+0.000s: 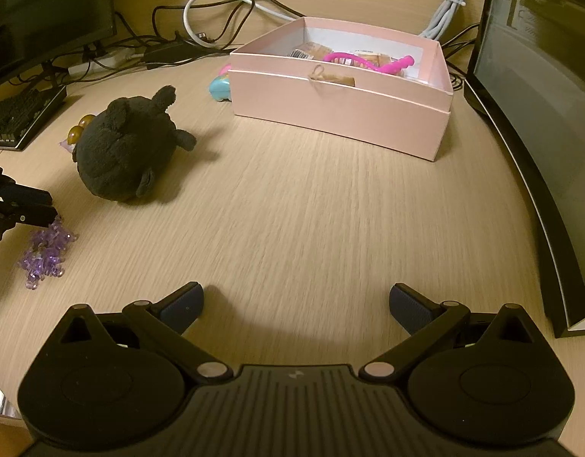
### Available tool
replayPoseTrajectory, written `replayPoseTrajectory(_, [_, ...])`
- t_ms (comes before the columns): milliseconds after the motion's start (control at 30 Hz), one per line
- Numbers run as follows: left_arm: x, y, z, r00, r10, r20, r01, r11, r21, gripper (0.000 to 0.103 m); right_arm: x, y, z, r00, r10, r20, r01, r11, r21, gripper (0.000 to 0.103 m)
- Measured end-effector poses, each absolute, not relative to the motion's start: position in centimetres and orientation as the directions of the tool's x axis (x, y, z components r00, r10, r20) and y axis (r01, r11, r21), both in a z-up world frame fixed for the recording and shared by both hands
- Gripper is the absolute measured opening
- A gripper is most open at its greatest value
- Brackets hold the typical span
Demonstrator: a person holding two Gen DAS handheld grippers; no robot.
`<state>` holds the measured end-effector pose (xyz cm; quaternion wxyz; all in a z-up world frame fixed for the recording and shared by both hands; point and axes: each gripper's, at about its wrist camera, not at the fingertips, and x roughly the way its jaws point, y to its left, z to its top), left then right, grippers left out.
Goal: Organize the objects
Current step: 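Grasp the purple crystal star with the left gripper while the right grasps the black plush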
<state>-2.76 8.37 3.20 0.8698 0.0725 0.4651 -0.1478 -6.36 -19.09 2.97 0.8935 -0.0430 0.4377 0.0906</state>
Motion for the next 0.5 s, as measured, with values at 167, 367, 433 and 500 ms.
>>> replayPoseTrajectory(167, [-2.3,8.8,3.2,0.498,-0.252,-0.830,0.322,0.942,-0.093,0.028,-6.4,-19.1,2.9,0.601,0.125,-0.790,-0.200,0.980,0.002,0.103])
replayPoseTrajectory(367, [-2.8,7.2,3.1,0.517,-0.203,-0.832,0.360,0.933,-0.004,0.029,-6.3,-19.2,3.0,0.602,0.126,-0.788,-0.202,0.979,0.002,0.103])
replayPoseTrajectory(433, [-2.8,6.9,3.1,0.504,-0.228,-0.833,0.374,0.927,-0.028,0.033,-6.4,-19.2,3.0,0.602,0.126,-0.788,-0.202,0.979,0.003,0.103])
replayPoseTrajectory(500, [-2.6,6.7,3.2,0.494,-0.245,-0.834,0.383,0.923,-0.044,0.037,-6.4,-19.1,3.0,0.602,0.126,-0.788,-0.202,0.979,0.003,0.103])
